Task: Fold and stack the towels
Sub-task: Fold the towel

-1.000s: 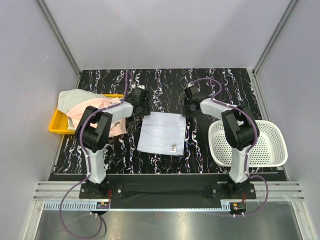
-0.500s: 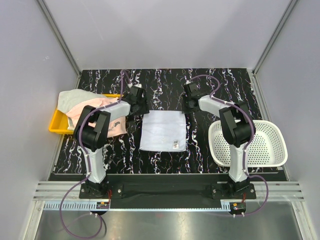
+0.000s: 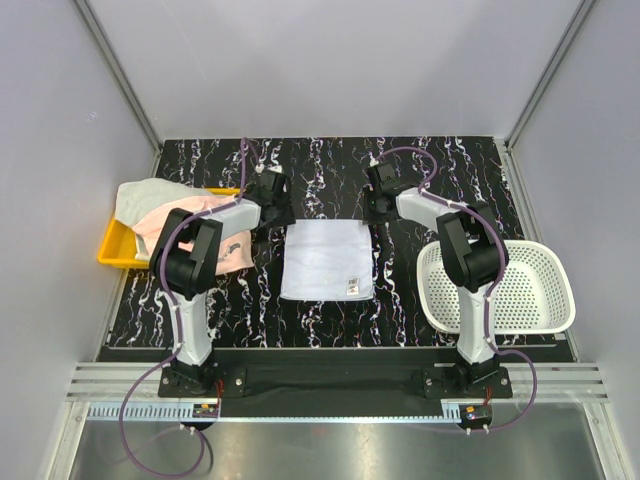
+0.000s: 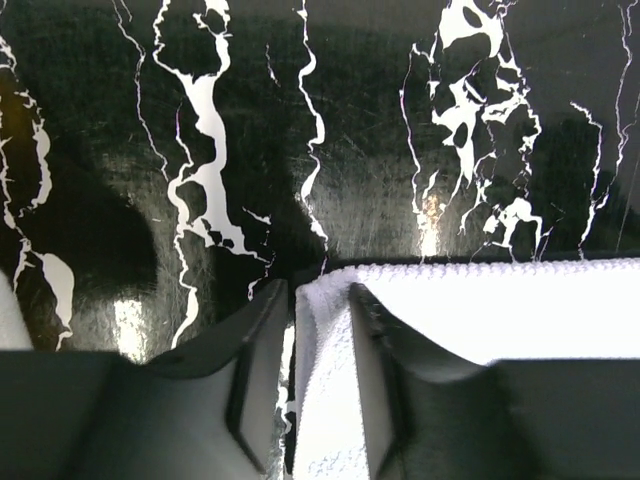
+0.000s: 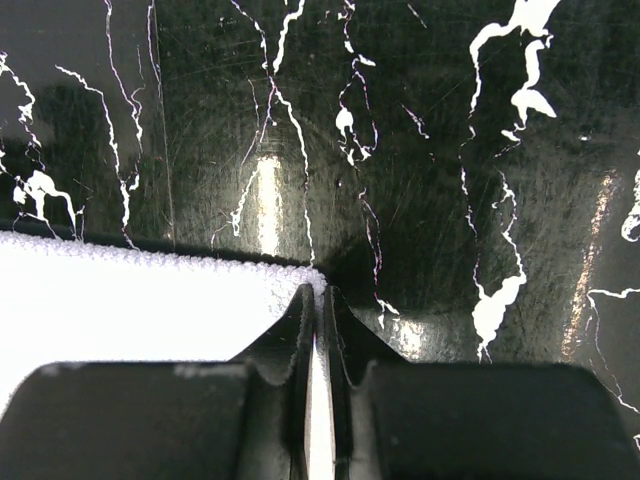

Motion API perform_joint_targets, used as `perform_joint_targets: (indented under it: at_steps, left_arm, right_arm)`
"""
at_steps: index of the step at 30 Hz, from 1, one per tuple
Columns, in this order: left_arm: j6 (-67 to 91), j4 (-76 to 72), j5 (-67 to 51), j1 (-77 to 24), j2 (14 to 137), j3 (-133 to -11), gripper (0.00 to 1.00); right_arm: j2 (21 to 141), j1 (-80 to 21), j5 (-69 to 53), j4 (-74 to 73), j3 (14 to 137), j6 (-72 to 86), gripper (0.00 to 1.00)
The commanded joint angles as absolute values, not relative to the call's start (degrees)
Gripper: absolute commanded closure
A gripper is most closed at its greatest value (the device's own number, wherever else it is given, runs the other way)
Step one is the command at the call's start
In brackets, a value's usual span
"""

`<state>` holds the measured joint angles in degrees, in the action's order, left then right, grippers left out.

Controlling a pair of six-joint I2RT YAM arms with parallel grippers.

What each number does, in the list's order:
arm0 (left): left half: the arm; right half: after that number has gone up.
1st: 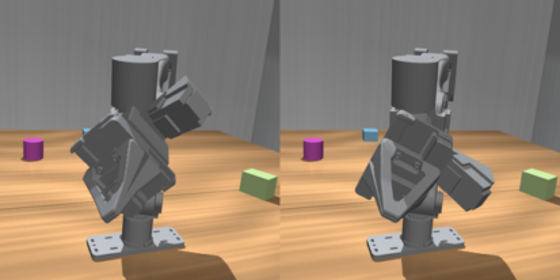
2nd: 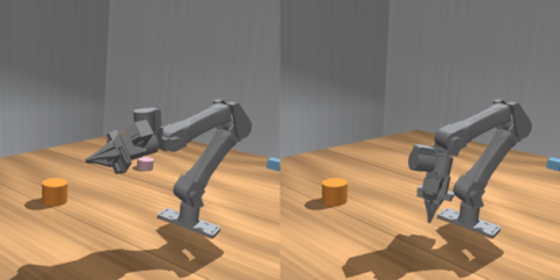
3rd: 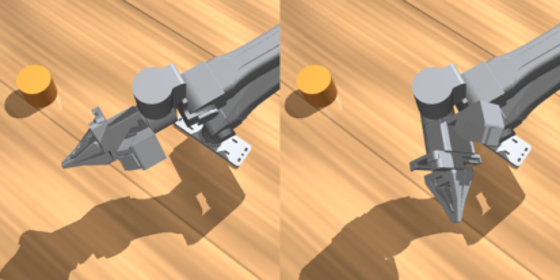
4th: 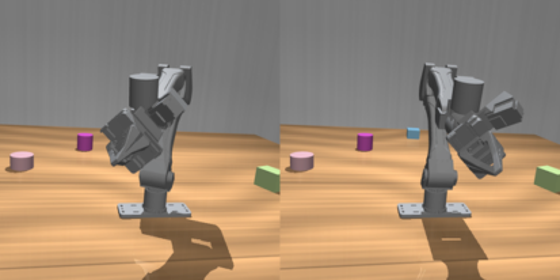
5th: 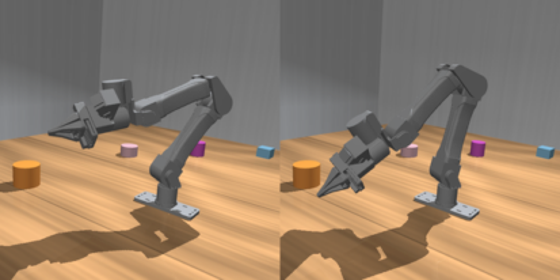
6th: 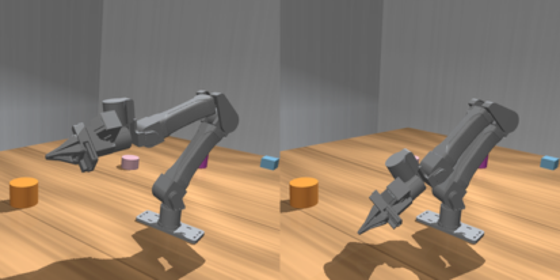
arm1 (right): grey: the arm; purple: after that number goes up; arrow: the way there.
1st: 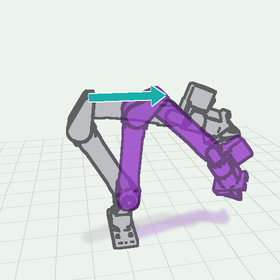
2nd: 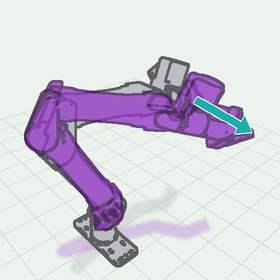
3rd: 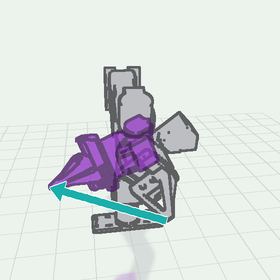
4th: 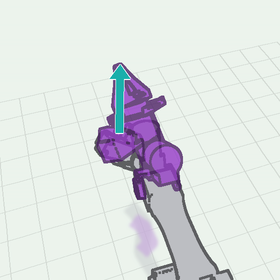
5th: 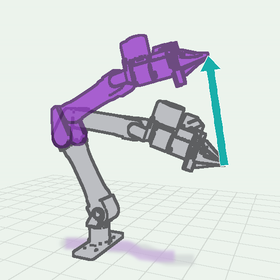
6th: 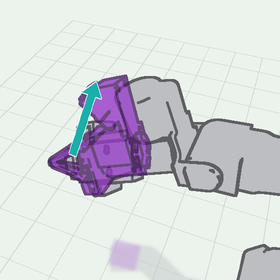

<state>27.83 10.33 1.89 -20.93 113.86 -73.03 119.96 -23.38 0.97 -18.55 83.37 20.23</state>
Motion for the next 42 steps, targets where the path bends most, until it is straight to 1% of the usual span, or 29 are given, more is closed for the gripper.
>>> perform_joint_targets:
  at_steps: [1,2,5,6,8,9,18,24,32,42]
  left_arm:
    - [28.1,11.8,1.1,-20.6,116.3,-74.4,0.65]
    - [28.3,12.0,1.1,-20.7,116.5,-74.6,0.65]
    - [28.3,12.4,0.8,-20.6,116.5,-75.0,0.75]
    - [28.3,12.6,0.8,-20.7,116.6,-75.0,0.83]
    - [28.4,12.5,0.7,-20.7,116.6,-75.1,0.92]
    - [28.3,12.4,0.6,-20.7,116.6,-75.1,1.00]
    - [27.2,12.1,1.9,-20.7,112.8,-77.3,1.00]
    - [27.6,9.8,3.1,-20.6,107.1,-75.5,1.00]
    - [28.8,3.4,1.8,-20.6,99.6,-66.8,1.00]
    - [31.6,-5.8,-4.0,-21.0,91.9,-54.1,1.00]
  right_arm:
    - [121.4,-22.9,0.8,-20.0,85.3,18.9,0.91]
    - [121.3,-22.9,0.8,-20.0,85.4,18.9,0.91]
    - [121.0,-22.9,0.6,-20.6,85.7,18.8,0.91]
    - [120.9,-22.9,0.6,-20.5,85.7,18.8,0.91]
    - [120.4,-22.9,0.7,-20.7,85.8,18.8,0.92]
    - [120.2,-22.8,0.7,-20.6,85.8,18.7,0.92]
    - [117.5,-22.5,1.4,-20.6,87.1,17.9,0.97]
    - [112.3,-22.2,1.6,-18.4,85.0,18.2,0.99]
    - [103.3,-22.2,0.1,-13.8,76.6,18.6,0.99]
    - [93.9,-22.2,-5.4,-7.5,62.4,22.1,0.98]
